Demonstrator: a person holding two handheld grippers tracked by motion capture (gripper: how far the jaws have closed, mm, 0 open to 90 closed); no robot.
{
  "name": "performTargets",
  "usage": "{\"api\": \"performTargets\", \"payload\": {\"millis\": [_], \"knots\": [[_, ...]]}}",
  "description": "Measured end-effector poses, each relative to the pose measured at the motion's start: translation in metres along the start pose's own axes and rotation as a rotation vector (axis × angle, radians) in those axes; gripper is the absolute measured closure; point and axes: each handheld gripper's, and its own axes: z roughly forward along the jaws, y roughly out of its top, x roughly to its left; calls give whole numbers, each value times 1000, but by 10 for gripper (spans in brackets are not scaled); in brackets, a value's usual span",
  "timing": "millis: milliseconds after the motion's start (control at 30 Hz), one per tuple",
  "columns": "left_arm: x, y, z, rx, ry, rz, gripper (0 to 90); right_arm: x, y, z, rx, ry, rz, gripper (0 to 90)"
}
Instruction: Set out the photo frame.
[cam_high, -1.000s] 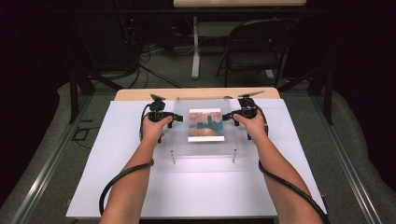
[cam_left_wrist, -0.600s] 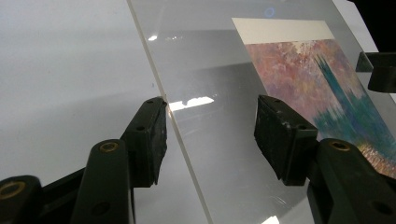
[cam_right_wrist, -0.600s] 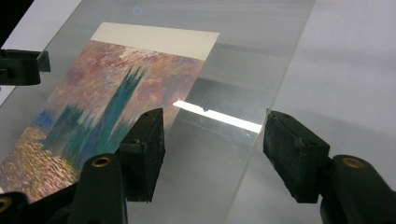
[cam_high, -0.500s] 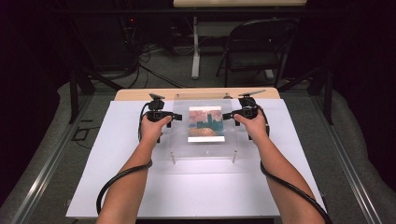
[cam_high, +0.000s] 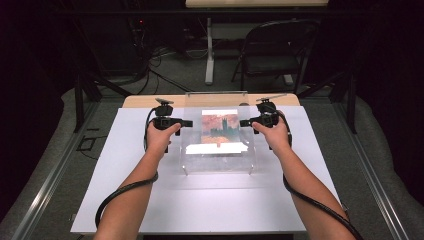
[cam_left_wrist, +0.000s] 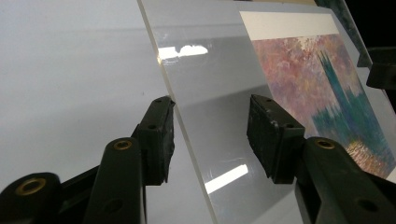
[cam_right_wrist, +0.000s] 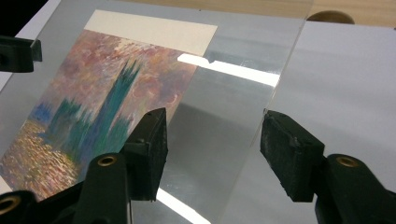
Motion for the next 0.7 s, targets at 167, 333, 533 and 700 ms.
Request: {"api": "performTargets", "payload": {"millis": [167,333,533,700], "knots": [[-6,-1,-13,-14,-8,31,556,5,1,-15,-17,3,-35,467],[-11,-4,-24,-35,-13,58,579,9,1,-27,-32,13,-60,509],[-15,-7,-34,-52,-20,70,609,18,-1,-38,-50,-3,-106,516],[-22,-9,-43,-63,-12,101,620,25,-2,-46,-60,-21,-149,518]]}}
